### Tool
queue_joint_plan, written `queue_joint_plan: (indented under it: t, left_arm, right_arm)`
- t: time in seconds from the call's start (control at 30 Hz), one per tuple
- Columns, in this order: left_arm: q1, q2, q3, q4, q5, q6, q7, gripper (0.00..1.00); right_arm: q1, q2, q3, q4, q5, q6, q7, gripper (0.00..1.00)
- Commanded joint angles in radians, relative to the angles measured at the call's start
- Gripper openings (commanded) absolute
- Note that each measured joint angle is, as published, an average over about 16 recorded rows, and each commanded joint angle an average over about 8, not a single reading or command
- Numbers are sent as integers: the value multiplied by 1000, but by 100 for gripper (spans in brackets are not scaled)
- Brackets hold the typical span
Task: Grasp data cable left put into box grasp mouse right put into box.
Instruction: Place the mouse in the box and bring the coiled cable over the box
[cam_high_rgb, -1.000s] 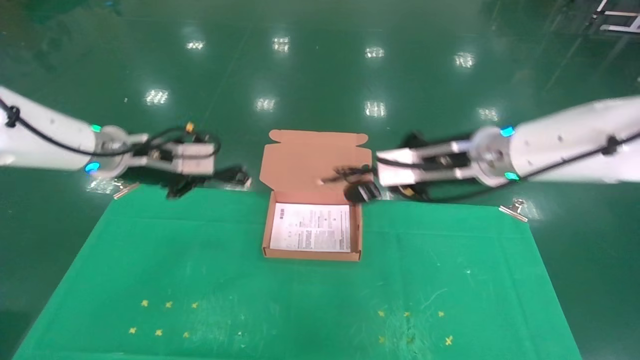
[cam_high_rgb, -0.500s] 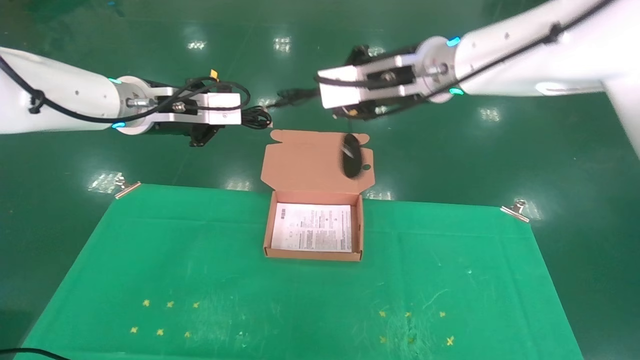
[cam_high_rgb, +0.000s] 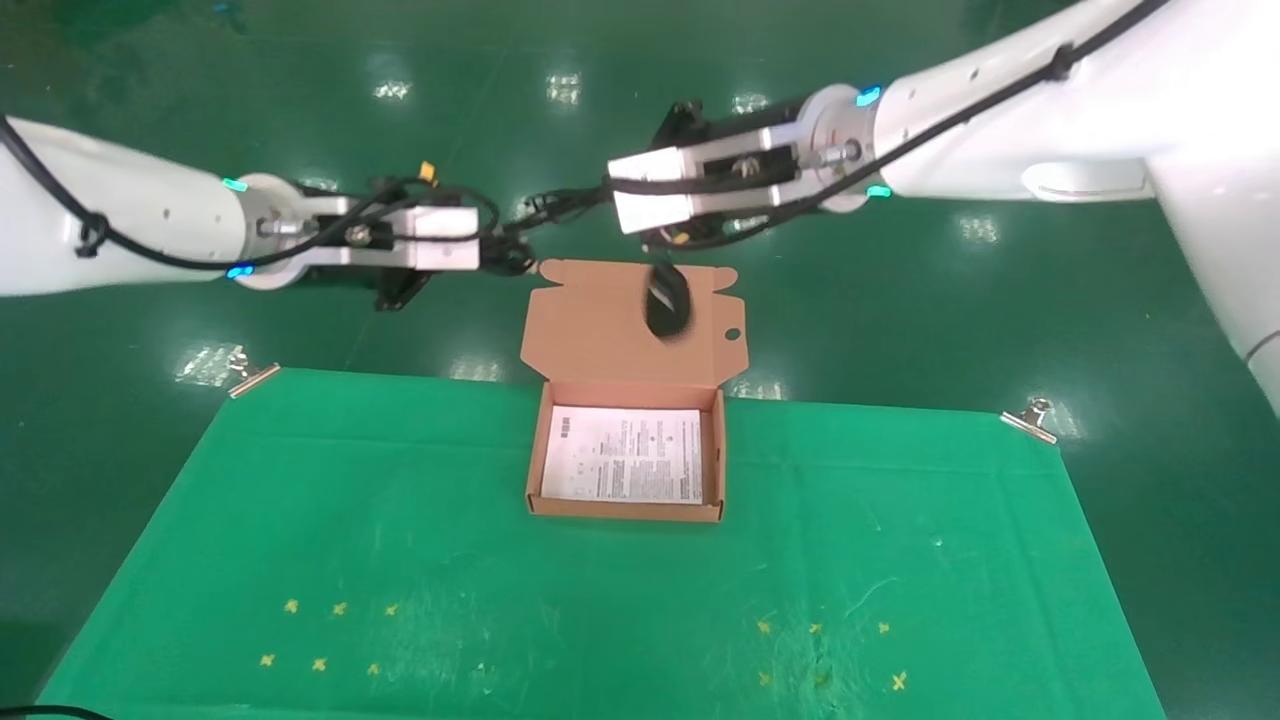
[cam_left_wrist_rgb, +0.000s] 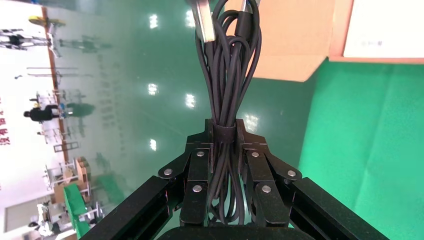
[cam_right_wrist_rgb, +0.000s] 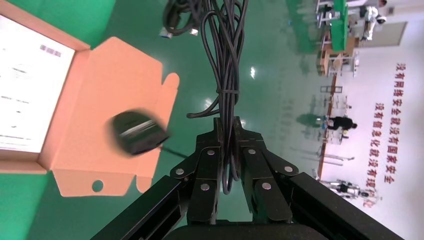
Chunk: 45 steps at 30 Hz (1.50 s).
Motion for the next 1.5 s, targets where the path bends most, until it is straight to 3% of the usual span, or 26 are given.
queue_joint_plan:
  t: [0.03,0.47,0.77,1.2,1.5]
  left_arm:
    - [3,-2,2,-2,6,0,-3,0]
    - [16,-54,27,25,104,45,-67,0]
    - [16,-56,33,13,142,60,-106,0]
    - [19,-58,33,2,147,63,-114,0]
    - [19,-59,33,1,147,63,-115,0]
  right_arm:
    - [-2,-3,-1,-6,5,1,-7,0]
    - [-50,-28,-67,-106,85,35,-41,0]
    - [-86,-37,-180,-123,187,98,-60,0]
    - [-174,-38,-320,-67,393,160,-29,0]
    - [-261,-32,-327,-157,575,250,57,0]
